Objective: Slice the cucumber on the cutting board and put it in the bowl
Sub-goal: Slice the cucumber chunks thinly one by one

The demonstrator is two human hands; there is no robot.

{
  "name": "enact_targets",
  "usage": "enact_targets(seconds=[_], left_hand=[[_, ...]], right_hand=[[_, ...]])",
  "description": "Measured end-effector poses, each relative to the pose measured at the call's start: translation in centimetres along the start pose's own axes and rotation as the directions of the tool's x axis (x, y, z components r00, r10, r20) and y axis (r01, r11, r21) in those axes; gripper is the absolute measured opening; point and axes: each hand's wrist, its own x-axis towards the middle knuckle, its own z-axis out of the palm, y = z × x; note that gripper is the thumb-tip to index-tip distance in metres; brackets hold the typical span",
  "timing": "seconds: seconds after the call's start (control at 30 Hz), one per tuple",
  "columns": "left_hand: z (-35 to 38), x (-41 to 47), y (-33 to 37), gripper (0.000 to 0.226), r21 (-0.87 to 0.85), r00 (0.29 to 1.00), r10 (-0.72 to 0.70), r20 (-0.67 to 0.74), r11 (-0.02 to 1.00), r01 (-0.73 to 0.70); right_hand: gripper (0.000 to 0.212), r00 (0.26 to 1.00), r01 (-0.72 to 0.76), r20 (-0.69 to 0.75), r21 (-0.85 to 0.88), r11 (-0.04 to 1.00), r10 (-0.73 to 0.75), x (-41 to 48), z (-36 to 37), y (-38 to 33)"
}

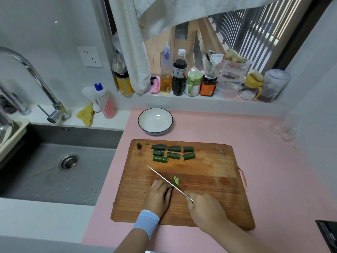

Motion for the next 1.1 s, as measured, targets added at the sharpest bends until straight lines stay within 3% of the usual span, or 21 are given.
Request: enact_targets(seconds=[0.57,0.77,1.0,1.1], left_hand=[[-0.1,-0.1,0.2,0.008,0.028,1.0,0.011,-0.005,1.0,-0.011],[-0.1,-0.1,0.5,0.016,0.04,0.999,-0.045,0.006,0.998,0.045],[0.0,-0.3,0.2,0.006,0.025,0.999,-0.044,-0.017,0.999,0.045],[0.0,-0.3,0.2,0.013,0.029,0.999,-0.049,-0.015,0.998,0.049]], right_hand=[[0.022,0.995,-0.044,0.091,0.016,0.999,0.043,1.6,-0.2,-1.2],[0.032,0.996,-0.029,0.081,-0.004,1.0,0.03,1.5,-0.2,-1.1],[0.024,1.0,0.001,0.019,0.002,1.0,-0.001,-0.4,-0.3,-0.2],[0.026,1.0,0.002,0.03,0.008,1.0,-0.002,-1.0,-0.3,0.4]])
